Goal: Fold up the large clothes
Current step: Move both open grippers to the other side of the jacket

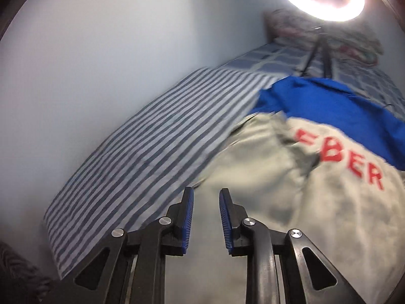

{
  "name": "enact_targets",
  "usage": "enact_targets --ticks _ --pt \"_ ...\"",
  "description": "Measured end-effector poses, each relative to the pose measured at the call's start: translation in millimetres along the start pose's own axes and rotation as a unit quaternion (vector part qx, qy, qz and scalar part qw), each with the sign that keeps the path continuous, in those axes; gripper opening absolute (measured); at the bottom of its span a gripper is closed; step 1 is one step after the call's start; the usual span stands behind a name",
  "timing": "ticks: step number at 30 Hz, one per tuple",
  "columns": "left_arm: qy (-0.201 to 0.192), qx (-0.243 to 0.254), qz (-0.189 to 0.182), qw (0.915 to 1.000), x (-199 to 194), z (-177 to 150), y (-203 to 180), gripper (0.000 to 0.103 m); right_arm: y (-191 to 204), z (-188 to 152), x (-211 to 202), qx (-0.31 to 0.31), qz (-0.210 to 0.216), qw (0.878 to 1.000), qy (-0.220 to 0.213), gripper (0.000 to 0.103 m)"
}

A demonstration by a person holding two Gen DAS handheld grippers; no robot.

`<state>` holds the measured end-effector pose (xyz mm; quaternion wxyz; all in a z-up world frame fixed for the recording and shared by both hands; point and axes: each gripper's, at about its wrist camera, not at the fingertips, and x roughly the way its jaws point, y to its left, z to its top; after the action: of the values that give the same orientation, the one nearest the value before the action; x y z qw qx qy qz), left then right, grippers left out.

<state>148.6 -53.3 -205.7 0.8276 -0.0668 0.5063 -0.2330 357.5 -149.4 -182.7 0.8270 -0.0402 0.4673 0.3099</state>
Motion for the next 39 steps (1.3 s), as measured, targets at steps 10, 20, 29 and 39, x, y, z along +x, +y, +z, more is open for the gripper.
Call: enact_targets --ticks 10,20,29,39 --pt "0.021 0.056 0.056 0.9966 34.0 -20.1 -16.9 0.020 9.7 -33.3 42.0 0.036 -0.034 0.997 0.060 0.015" --pt "-0.025 0.068 0.056 0.9958 -13.1 -11.5 -27.2 0.028 8.8 -56.2 -72.7 0.065 -0.057 0.995 -0.044 0.040" --pt "-0.096 0.097 0.016 0.9906 -75.7 26.7 -65.0 0.072 -19.3 -132.9 -199.8 0.118 -0.136 0.979 -0.091 0.088" --pt "-0.098 0.120 -0.028 0.9876 -86.5 80.7 -101.8 0.072 -95.1 -243.3 -311.5 0.216 -0.229 0.945 -0.090 0.087"
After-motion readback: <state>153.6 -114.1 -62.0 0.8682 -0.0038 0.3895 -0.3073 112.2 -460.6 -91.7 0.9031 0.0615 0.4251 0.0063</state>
